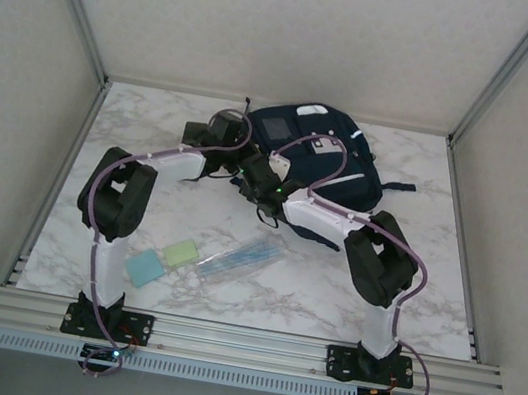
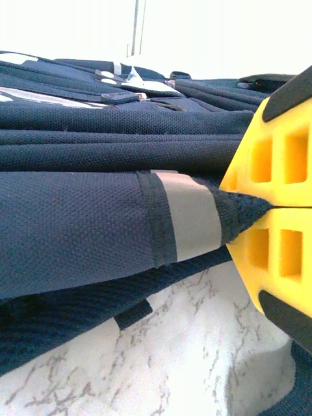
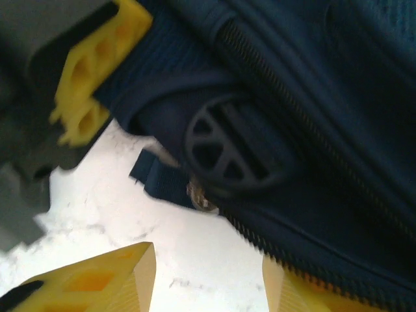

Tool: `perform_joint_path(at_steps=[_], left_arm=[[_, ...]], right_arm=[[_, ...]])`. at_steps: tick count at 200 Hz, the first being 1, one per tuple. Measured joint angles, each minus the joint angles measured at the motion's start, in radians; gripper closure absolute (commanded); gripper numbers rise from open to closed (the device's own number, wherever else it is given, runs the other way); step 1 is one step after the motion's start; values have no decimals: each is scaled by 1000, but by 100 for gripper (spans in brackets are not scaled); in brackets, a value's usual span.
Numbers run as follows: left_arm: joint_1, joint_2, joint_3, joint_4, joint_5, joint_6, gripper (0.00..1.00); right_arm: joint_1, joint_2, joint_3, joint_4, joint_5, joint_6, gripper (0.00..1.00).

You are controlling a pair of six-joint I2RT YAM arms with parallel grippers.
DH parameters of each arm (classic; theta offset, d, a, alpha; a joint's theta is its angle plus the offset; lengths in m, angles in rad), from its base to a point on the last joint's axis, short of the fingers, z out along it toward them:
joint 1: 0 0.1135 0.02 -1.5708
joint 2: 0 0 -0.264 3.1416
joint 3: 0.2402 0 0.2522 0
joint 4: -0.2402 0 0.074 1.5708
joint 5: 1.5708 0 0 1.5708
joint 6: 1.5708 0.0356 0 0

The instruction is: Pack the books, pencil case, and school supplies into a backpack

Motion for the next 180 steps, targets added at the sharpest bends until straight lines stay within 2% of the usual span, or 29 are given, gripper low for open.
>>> perform_joint_path(at_steps=[22,82,97,116,155,180], left_arm=[[-3,-4,-16,18,0,-16,100],[-18,-17,-18,32,-19,-31,100],[-19,-19,-20,32,-23,-31,100],[-20,-31,-29,31,-27,-31,100],[-21,-36,-29,24,-41,-30,100],[-21,-35,-23,-3,-41,-18,100]], right_arm=[[9,26,20,-11,79,16,53],[15,81,66,-47,194,14,74],[15,83,66,-45,194,9,82],[13,83,66,-37,189,-14,100],[4,59,24,10,154,-61,100],[-15,0,-47,50,61,-95,100]])
